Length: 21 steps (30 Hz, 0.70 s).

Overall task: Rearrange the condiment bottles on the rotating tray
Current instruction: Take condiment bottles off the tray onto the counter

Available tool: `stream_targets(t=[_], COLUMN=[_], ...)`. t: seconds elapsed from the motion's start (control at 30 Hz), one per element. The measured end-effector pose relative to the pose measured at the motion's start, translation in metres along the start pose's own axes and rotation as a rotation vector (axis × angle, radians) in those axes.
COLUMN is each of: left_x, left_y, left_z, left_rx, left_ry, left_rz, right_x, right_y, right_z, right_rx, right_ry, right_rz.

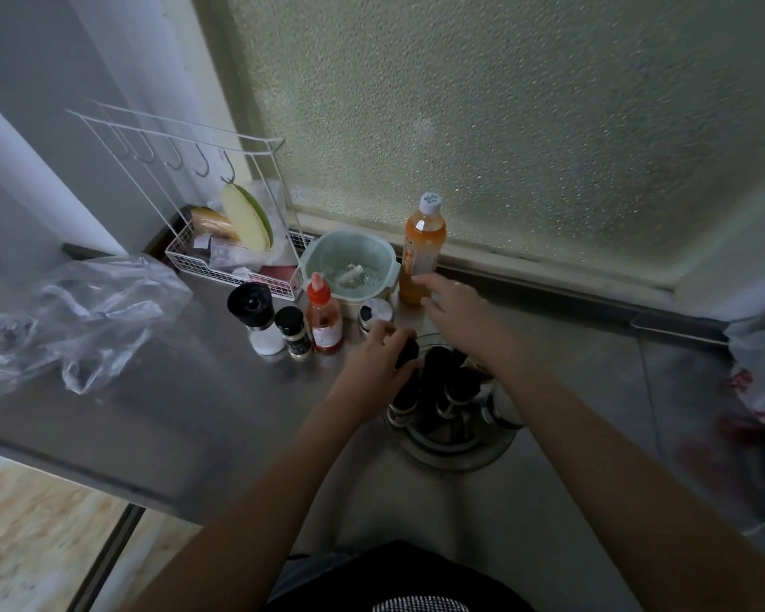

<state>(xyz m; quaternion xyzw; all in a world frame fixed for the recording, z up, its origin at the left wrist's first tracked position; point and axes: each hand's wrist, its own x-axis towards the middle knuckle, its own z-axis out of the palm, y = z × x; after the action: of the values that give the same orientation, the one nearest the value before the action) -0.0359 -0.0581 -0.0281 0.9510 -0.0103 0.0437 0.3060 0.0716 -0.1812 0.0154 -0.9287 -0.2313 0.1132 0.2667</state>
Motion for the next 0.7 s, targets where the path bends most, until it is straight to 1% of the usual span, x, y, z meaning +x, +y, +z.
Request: stream_targets(t=[0.07,0.17,0.23,0.27,0.33,0.43,0.57,0.7], left_x=[-0.001,-0.004,-0.005,-0.006,-0.010,-0.021,-0.030,-0.035], left_y=[-0.002,-0.006,-0.007,-0.007,-0.007,-0.012,-0.027,-0.054], left_z=[0.004,0.010,0.011,0.012,0.012,0.012,0.007,0.000], left_rx=[-0.010,-0.068,-0.118,-0.134,-0.149,-0.192,-0.250,-0.243], left_ry=[-0.041,-0.055,-0.070,-0.080,-0.071,0.023,0.149,0.262], left_rz=[-0.014,-0.027,-0.035,-0.045,-0.055,-0.090,-0.258,-0.411], right_x=[0.010,0.022,0.029,0.032,0.034,0.033,0.025,0.013], right_y=[-0.013,-0.026,-0.030,-0.030,-0.029,-0.032,-0.032,-0.022], right_z=[0.008,0.021,0.033,0.040,0.050,0.057,0.054,0.024], right_rx=[-0.020,-0.035,-0.061,-0.066,-0.054,-0.044,-0.036,0.055], right_ry=[-0.139,-0.324,-0.406,-0.415,-0.377,-0.276,-0.200,-0.017], right_rz=[-0.014,-0.045,-0.039,-0.028,-0.015,-0.025,-0.044,-0.003])
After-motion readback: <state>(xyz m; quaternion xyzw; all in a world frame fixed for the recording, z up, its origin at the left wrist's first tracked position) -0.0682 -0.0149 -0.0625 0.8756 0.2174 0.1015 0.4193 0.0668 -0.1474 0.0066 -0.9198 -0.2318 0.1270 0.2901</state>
